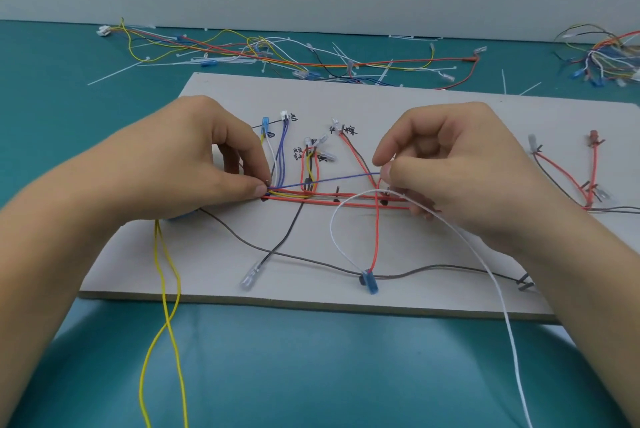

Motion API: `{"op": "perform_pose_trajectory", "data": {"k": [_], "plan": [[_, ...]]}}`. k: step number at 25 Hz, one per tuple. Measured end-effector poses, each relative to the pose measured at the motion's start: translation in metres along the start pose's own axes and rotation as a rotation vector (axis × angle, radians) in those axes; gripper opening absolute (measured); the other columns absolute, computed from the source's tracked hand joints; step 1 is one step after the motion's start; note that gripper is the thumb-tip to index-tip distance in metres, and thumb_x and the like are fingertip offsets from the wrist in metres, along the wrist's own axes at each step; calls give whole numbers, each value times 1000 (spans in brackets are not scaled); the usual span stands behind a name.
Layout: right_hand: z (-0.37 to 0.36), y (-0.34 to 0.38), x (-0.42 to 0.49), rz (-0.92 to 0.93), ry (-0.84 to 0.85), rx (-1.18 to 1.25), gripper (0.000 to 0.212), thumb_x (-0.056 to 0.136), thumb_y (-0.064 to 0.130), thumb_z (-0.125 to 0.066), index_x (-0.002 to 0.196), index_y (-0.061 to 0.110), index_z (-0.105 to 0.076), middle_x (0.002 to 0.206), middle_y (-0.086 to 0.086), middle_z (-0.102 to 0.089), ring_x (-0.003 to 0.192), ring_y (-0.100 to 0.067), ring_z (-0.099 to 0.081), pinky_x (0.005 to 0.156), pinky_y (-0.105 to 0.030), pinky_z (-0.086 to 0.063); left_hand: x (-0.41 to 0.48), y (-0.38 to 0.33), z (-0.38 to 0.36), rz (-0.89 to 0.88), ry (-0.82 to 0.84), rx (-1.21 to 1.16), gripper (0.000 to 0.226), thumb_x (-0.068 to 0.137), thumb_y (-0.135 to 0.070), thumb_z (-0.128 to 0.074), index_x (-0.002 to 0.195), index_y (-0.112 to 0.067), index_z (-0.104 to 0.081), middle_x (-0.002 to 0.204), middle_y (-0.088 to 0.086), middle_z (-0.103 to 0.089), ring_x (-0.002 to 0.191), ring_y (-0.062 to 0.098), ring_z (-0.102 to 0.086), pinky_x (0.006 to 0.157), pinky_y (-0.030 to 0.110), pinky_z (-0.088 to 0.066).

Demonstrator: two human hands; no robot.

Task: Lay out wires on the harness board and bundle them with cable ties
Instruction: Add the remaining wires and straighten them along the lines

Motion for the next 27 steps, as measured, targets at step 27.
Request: {"op": "perform_pose_trajectory", "data": {"k": [27], "plan": [[-20,38,112,-41,221,-565,16,95,21,-72,82,12,-72,72,1,-73,62,-11,-73,51,-25,-56,4,-29,-14,-60,-158,-92,41,65,-40,-91,101,-33,-74,86,-14,-70,81,7,-64,70,22,-51]]}}
Point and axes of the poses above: each hand's wrist, its own x-axis towards the middle knuckle, its own z-axis out of the back of the hand, y = z × x, the point moved 10 cm from there along x, towards the middle knuckle
